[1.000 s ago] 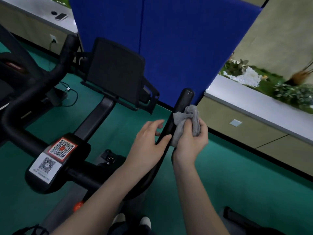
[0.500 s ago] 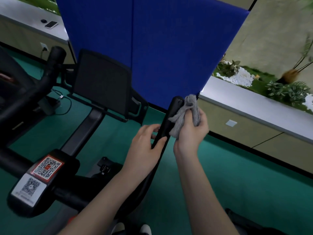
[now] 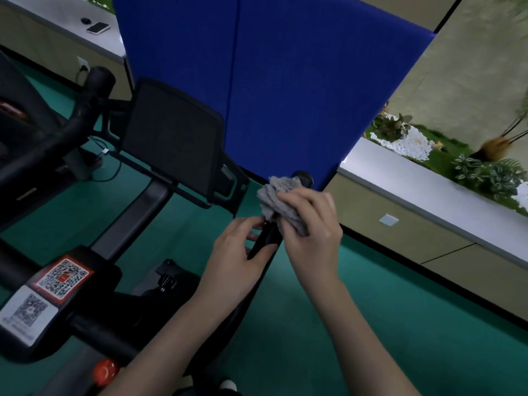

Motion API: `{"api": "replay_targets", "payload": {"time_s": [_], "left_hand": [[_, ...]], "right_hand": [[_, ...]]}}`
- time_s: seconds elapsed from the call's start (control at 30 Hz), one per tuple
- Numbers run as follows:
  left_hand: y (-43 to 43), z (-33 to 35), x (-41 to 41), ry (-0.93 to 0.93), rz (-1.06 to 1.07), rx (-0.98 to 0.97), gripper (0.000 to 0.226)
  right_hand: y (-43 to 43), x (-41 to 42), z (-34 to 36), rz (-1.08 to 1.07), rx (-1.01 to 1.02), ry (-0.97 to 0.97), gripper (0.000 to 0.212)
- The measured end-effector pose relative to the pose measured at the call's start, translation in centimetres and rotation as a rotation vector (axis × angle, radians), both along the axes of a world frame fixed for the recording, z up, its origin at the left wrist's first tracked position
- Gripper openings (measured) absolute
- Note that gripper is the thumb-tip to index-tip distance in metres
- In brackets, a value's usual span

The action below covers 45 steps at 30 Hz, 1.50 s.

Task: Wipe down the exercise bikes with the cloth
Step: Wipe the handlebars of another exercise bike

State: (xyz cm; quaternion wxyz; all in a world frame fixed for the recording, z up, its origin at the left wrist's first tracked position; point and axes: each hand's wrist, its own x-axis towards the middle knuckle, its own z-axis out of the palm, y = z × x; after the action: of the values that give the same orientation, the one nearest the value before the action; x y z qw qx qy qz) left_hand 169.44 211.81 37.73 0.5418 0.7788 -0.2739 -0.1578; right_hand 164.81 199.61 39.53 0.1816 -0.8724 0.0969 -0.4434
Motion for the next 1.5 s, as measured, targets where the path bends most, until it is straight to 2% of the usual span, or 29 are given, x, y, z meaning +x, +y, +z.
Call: {"api": "replay_targets", "payload": {"time_s": [0.2, 0.27, 0.33, 0.47, 0.53, 0.7, 0.77, 0.83, 0.97, 1.03, 1.1, 1.2, 1.3, 1.43, 1.5], "left_hand": [[0.1, 0.0, 0.1, 0.037, -0.002, -0.031, 0.038], [0.1, 0.0, 0.1, 0.035, -0.004, -0.030, 0.039], [0.1, -0.1, 0.1, 0.034, -0.004, -0.023, 0.038], [0.1, -0.1, 0.1, 0.033, 0.001, -0.011, 0.039], [0.1, 0.0, 0.1, 0.038, -0.001, -0.006, 0.039], [0.2, 0.1, 0.2, 0.035, -0.008, -0.010, 0.039], [0.2, 0.1, 0.2, 0.034, -0.011, -0.008, 0.040], [0.2, 0.1, 0.1, 0.033, -0.019, -0.005, 0.040], [0.2, 0.1, 0.2, 0.044, -0.025, -0.006, 0.040], [0.2, 0.0, 0.2, 0.046, -0.024, -0.008, 0.039], [0.1, -0.1, 0.2, 0.050, -0.021, -0.014, 0.039], [0.1, -0.1, 0.2, 0.060, -0.022, -0.026, 0.038], [0.2, 0.0, 0.1, 0.044, -0.028, -0.027, 0.038], [0.2, 0.0, 0.1, 0.033, -0.025, -0.025, 0.039], [0.3, 0.0, 0.1, 0.025, -0.025, -0.021, 0.039]], "right_hand": [[-1.3, 0.7, 0.7, -0.004, -0.102, -0.018, 0.019], [-2.5, 1.7, 2.0, -0.060, -0.054, -0.027, 0.019], [-3.7, 2.4, 3.8, -0.090, 0.096, 0.020, 0.016], [-5.9, 3.4, 6.9, 0.106, 0.582, 0.382, 0.016], [-7.1, 4.1, 7.8, 0.229, 0.734, 0.551, 0.009], [-8.9, 6.9, 9.1, 0.301, 0.703, 0.987, 0.014], [-9.4, 7.1, 8.7, 0.303, 0.787, 1.030, 0.013], [-9.6, 6.3, 7.7, 0.303, 0.949, 0.922, 0.010], [-7.6, 3.3, 4.8, 0.297, 1.412, 0.409, 0.028], [-6.2, 2.2, 3.4, 0.261, 1.481, 0.195, 0.020], [-4.8, 1.6, 2.3, 0.196, 1.456, 0.019, 0.014], [-2.7, 0.8, 0.8, 0.041, 1.311, -0.108, 0.023], [-0.7, 0.0, -0.5, -0.049, 1.151, -0.145, 0.018], [0.9, -0.6, -0.7, -0.093, 1.175, -0.193, 0.023], [1.3, -0.8, -0.5, -0.093, 1.118, -0.178, 0.021]]}}
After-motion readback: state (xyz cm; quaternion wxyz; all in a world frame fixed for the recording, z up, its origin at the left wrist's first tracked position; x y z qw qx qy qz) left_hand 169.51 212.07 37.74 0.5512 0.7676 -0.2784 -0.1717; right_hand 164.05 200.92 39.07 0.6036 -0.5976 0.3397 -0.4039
